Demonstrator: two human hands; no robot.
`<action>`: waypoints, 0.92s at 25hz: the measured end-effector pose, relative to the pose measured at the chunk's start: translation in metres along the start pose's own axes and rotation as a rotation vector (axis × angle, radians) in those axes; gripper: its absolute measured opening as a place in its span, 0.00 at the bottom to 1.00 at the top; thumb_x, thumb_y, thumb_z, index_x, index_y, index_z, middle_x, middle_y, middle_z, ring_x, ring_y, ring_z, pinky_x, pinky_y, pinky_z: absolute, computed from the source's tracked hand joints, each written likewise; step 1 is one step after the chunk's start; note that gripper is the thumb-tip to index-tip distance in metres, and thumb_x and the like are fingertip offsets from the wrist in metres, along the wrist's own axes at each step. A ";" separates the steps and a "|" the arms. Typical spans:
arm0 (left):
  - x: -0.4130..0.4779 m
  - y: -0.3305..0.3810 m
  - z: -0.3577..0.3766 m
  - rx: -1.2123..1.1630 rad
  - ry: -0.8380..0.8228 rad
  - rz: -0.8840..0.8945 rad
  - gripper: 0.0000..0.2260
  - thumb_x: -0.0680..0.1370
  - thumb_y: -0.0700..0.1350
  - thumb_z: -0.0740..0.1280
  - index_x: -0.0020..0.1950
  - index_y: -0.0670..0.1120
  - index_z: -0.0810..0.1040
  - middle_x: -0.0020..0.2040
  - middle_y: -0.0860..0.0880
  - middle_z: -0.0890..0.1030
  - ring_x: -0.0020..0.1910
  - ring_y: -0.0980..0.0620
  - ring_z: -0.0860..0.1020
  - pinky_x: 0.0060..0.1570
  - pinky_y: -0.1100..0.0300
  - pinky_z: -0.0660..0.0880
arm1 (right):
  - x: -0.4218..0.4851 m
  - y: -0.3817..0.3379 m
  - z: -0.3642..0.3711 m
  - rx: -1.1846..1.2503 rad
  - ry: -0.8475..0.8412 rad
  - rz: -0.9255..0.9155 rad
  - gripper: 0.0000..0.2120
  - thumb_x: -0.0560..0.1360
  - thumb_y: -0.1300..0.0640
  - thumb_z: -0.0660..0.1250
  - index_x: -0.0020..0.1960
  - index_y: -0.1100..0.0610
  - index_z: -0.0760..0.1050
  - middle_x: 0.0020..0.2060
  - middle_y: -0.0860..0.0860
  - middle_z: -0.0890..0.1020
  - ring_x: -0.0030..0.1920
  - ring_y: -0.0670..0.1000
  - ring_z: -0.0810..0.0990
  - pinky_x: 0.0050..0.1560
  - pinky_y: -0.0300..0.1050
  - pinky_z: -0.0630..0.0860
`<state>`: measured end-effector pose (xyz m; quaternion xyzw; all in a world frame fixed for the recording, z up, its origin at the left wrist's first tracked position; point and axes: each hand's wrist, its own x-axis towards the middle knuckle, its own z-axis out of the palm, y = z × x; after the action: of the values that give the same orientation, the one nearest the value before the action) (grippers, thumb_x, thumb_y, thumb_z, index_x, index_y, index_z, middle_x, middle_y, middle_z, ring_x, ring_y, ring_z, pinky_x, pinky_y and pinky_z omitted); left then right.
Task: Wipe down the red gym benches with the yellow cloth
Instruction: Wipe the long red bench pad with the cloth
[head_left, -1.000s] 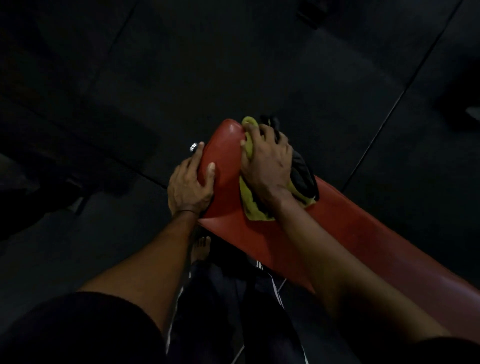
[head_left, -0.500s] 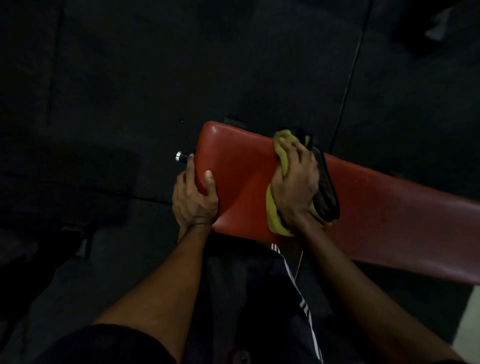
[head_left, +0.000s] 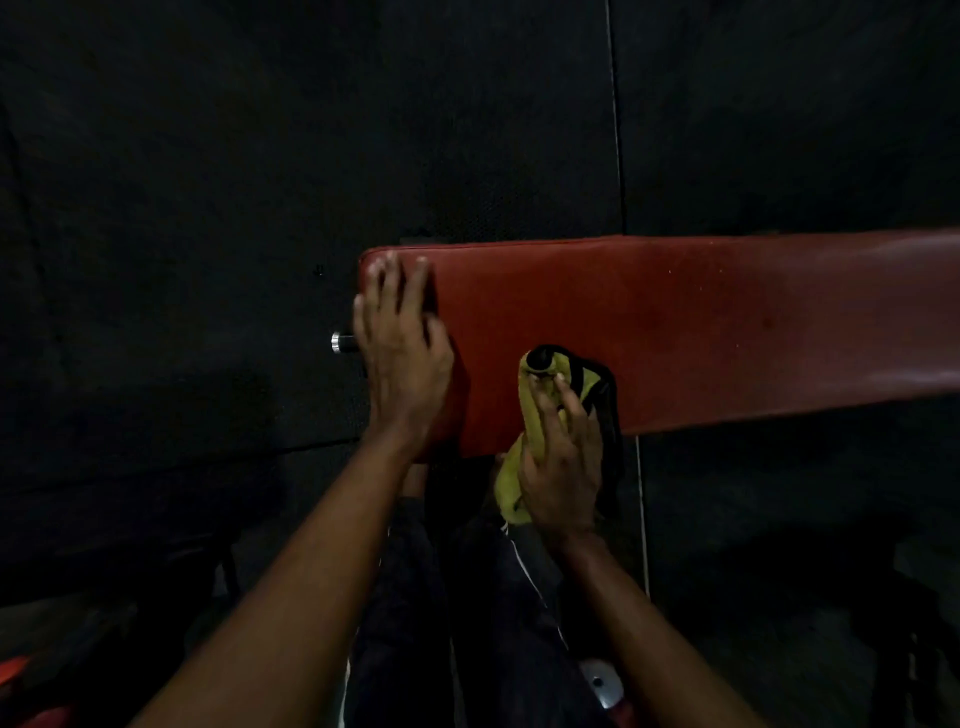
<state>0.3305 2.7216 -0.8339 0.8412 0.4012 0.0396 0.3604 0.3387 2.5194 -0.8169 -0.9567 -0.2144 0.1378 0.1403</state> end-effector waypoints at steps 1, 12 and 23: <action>0.016 0.004 0.002 0.026 -0.064 0.097 0.25 0.81 0.45 0.58 0.80 0.47 0.62 0.81 0.45 0.59 0.81 0.48 0.53 0.79 0.50 0.45 | -0.001 -0.005 0.005 0.060 -0.009 0.062 0.34 0.72 0.63 0.67 0.76 0.49 0.68 0.76 0.48 0.66 0.75 0.51 0.63 0.74 0.63 0.64; 0.040 0.004 0.026 0.355 -0.013 0.261 0.24 0.84 0.52 0.54 0.78 0.45 0.64 0.76 0.44 0.67 0.79 0.46 0.60 0.78 0.49 0.49 | 0.015 0.028 0.008 0.246 0.290 0.513 0.22 0.84 0.49 0.57 0.78 0.48 0.63 0.75 0.50 0.64 0.74 0.55 0.65 0.69 0.60 0.71; 0.039 0.007 0.031 0.388 0.040 0.252 0.24 0.83 0.52 0.54 0.77 0.46 0.64 0.76 0.45 0.68 0.78 0.46 0.60 0.78 0.49 0.50 | 0.079 0.049 -0.019 -0.066 0.040 0.021 0.26 0.81 0.53 0.54 0.79 0.46 0.61 0.77 0.47 0.65 0.71 0.60 0.70 0.70 0.59 0.67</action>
<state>0.3722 2.7282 -0.8604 0.9371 0.3004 0.0232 0.1761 0.4322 2.5088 -0.8313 -0.9657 -0.2057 0.1128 0.1114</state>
